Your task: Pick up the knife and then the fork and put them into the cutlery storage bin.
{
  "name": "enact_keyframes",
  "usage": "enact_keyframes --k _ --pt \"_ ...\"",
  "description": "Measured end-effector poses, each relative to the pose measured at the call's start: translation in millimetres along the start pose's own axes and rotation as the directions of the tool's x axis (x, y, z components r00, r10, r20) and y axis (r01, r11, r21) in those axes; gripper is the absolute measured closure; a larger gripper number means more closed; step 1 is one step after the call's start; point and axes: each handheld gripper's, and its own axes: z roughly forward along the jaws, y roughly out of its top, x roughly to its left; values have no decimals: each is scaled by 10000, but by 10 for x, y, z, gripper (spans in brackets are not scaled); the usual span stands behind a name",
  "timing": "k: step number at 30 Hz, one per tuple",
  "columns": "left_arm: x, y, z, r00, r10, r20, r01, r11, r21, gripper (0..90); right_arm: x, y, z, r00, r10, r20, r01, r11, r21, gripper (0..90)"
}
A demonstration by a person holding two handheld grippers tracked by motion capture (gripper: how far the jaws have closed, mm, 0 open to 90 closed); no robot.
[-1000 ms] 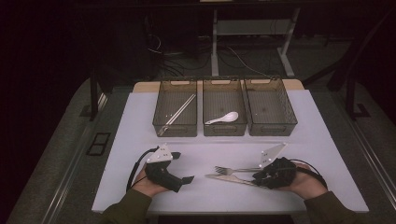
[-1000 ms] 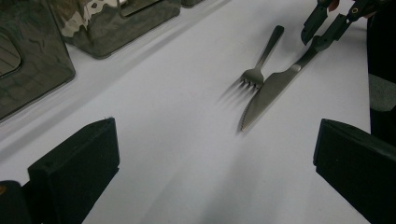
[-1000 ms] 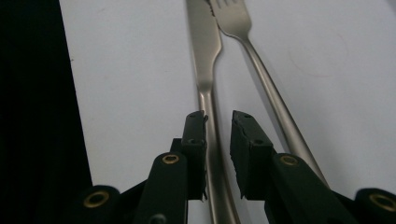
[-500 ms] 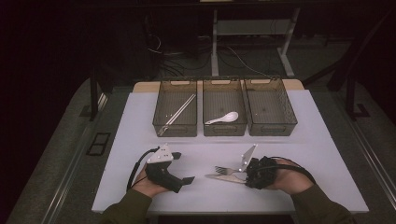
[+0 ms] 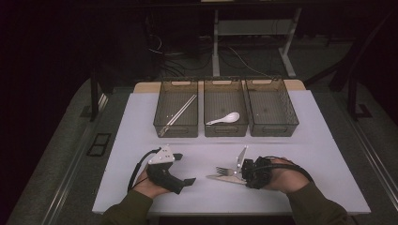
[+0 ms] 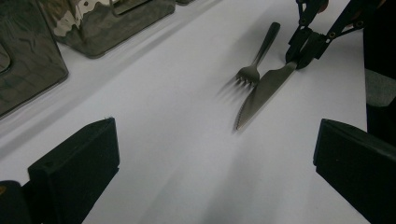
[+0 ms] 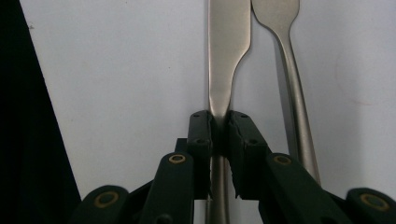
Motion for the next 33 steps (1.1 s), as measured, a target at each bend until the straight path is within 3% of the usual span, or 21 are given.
enact_keyframes --k 8,17,22,27,33 --pt "-3 1 0 10000 -5 -8 5 10000 -9 0 -5 -15 -5 10000 27 -83 -28 10000 -87 796" --pt "3 3 -6 10000 54 -20 -54 10000 -8 0 -32 -103 -19 9995 101 -307 -122 9975 -691 797" --pt "9 4 -13 10000 74 -22 -74 10000 -22 0 -26 -153 -59 9977 143 -665 -223 9924 -1212 797" --pt "7 5 -18 10000 58 -38 -58 10000 -14 0 -47 -235 -148 9960 367 -818 -517 9805 -1897 797" --pt "9 4 -19 10000 43 -50 -43 10000 -40 0 -132 -368 -251 9928 894 -798 -1098 9454 -3068 797"
